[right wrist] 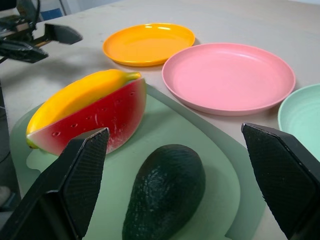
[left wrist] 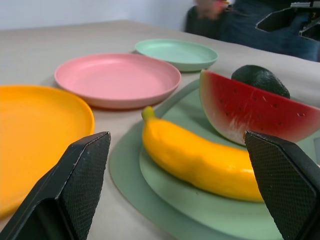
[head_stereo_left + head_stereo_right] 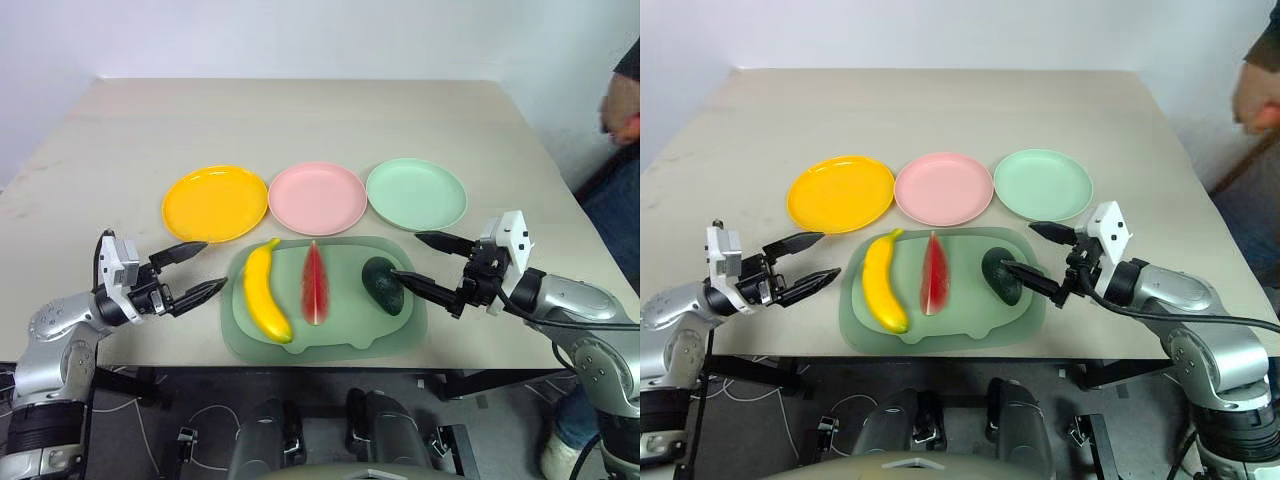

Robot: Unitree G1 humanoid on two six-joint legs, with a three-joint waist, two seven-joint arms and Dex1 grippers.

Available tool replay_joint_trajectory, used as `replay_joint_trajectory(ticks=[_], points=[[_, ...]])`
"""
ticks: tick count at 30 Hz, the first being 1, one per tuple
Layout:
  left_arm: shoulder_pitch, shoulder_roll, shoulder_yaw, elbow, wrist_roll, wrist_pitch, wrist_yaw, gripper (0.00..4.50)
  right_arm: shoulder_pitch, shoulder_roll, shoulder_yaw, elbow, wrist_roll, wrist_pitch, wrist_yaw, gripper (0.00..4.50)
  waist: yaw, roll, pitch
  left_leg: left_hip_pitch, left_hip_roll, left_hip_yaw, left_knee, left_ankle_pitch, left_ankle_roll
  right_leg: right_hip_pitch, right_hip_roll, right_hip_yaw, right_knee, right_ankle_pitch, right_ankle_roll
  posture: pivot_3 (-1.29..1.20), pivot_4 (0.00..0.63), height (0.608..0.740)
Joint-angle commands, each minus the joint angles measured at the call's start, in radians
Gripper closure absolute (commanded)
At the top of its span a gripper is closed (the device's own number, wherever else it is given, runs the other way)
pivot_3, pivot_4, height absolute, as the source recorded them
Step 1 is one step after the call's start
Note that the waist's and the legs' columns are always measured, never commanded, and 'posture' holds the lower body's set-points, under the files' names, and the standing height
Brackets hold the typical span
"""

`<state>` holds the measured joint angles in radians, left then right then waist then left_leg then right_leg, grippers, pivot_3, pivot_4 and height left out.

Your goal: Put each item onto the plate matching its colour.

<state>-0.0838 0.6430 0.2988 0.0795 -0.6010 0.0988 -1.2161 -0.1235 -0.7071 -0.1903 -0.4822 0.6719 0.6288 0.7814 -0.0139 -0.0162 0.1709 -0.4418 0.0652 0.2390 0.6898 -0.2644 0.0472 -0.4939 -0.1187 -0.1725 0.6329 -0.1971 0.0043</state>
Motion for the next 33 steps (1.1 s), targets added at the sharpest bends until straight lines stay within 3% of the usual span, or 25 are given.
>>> replay_joint_trajectory(ticks=[1, 16, 24, 33], points=[[0.003, -0.004, 0.023, -0.047, -0.013, -0.018, 0.015, 0.02, -0.014, -0.008, -0.015, -0.010, 0.012, -0.015, 0.013, 0.00, 0.002, 0.000, 0.000, 0.000, 0.000, 0.000, 0.000, 0.000, 0.000, 0.000, 0.000, 0.000, 0.000, 0.000, 0.000, 0.00, 0.150, 0.696], [-0.034, -0.029, -0.018, -0.050, 0.000, -0.014, 0.030, 0.02, -0.015, -0.018, 0.026, -0.034, 0.023, 0.133, -0.062, 0.00, 0.001, 0.000, 0.000, 0.000, 0.000, 0.000, 0.000, 0.000, 0.000, 0.001, 0.000, 0.000, 0.000, 0.001, -0.001, 0.00, 0.150, 0.696], [-0.039, -0.021, -0.022, -0.059, -0.006, 0.005, 0.023, 0.02, -0.097, 0.061, 0.118, -0.033, -0.001, 0.207, -0.192, 0.00, -0.003, 0.000, 0.000, 0.000, 0.000, 0.000, 0.000, 0.000, 0.000, 0.000, 0.000, 0.000, 0.000, 0.001, -0.001, 0.00, 0.150, 0.696], [-0.053, -0.016, -0.028, -0.063, -0.006, 0.015, 0.027, 0.02, -0.165, 0.075, 0.212, 0.019, -0.057, 0.302, -0.253, 0.00, -0.002, 0.000, 0.000, 0.000, 0.000, 0.000, 0.000, 0.000, 0.000, 0.000, 0.000, 0.000, 0.000, 0.001, -0.001, 0.00, 0.150, 0.696]])
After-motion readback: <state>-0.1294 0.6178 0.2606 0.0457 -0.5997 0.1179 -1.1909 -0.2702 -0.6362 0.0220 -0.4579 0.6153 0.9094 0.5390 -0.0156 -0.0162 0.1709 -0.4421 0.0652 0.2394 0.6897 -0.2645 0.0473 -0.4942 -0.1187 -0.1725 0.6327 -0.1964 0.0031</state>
